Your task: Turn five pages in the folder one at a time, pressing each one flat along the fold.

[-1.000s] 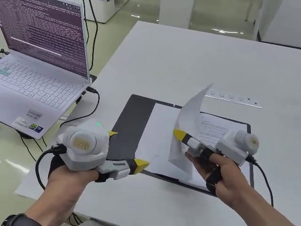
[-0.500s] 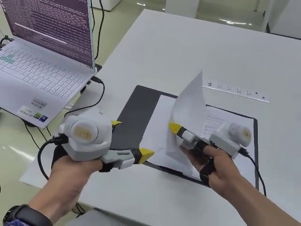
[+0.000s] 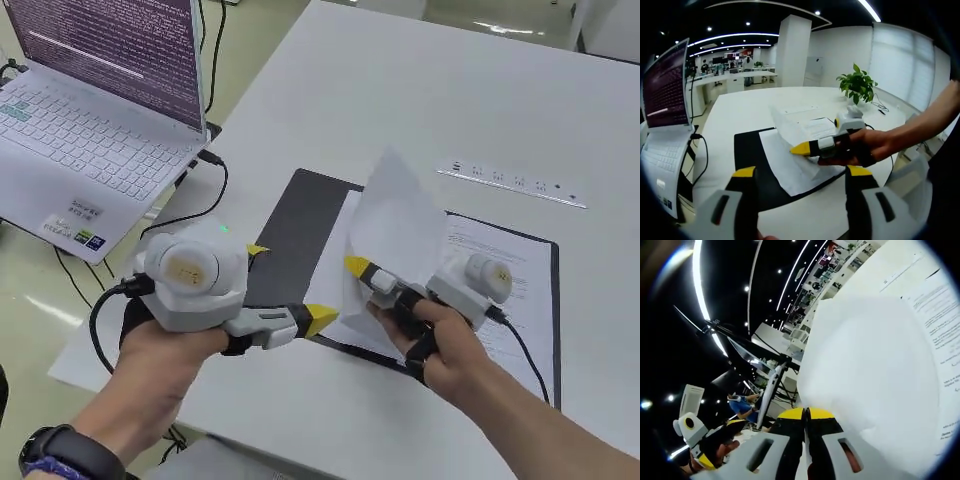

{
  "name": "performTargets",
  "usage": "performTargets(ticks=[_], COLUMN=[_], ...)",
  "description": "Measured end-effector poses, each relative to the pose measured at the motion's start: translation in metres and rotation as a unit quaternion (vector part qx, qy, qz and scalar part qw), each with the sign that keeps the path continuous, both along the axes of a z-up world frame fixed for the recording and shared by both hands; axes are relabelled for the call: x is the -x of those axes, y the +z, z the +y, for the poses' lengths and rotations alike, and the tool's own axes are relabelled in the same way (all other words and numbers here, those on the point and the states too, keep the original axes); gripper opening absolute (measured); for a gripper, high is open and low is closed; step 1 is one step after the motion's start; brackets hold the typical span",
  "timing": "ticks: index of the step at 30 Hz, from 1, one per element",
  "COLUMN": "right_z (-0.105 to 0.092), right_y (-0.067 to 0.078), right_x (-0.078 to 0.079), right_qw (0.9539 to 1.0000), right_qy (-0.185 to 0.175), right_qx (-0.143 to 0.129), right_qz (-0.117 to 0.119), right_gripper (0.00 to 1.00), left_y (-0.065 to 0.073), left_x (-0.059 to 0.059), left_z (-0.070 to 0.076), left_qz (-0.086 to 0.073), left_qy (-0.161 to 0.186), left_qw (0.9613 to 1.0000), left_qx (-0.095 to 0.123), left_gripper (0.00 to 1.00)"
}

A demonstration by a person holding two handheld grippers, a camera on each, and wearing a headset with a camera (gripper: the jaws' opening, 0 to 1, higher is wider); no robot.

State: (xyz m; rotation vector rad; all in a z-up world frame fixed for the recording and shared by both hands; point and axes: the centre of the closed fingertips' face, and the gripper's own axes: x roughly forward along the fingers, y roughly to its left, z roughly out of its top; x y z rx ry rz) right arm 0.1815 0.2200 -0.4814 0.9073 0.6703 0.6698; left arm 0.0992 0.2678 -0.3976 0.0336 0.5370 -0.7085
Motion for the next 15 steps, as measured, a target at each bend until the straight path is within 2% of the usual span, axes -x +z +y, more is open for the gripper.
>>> performTargets(ticks=[8, 15], right_z=[0.007, 0.014], right_y=[-0.015, -0.039], right_x=[-0.002, -0.007], right_qw=[0.9998, 0.9988], right_qy=[-0.009, -0.016], right_qx=[0.007, 0.017], right_qz=[0.018, 0.043], right_gripper=[0.0, 0.0], left_y=[-0.005, -0.009], left_x=[0.001, 0.0], left_z=[0.005, 0.012], left_qz=[0.006, 0.011], left_qy=[0.002, 0.017], left_qw=[1.0, 0.9998], left_qx=[-0.004, -0.001], left_gripper=[0.7, 0.68])
